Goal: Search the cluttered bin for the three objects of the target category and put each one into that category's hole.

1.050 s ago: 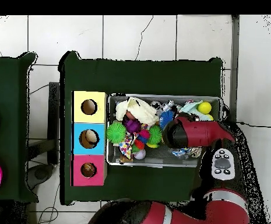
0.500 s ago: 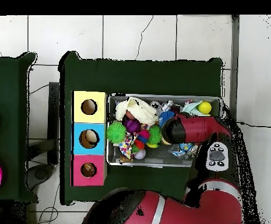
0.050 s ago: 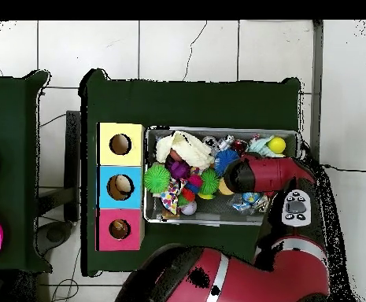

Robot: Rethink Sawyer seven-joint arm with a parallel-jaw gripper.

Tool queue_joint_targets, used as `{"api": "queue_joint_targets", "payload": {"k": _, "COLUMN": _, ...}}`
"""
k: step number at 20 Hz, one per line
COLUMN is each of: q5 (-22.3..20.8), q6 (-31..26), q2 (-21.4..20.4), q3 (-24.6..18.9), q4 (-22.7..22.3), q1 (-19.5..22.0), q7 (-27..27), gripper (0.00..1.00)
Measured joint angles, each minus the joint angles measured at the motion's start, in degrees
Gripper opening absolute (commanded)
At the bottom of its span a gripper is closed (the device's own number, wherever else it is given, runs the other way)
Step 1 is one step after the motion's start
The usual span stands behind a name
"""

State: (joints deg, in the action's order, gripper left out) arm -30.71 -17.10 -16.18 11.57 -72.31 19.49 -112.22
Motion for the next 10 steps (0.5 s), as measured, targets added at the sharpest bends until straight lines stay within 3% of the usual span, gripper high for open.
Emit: {"api": "queue_joint_targets", "payload": {"k": 10, "q5": 0.0, "q6": 1.5, "q2": -0.3, "q3": -2.9, "q4": -0.3, "q1": 3.1, "q7": 0.0, "gripper": 0.00}}
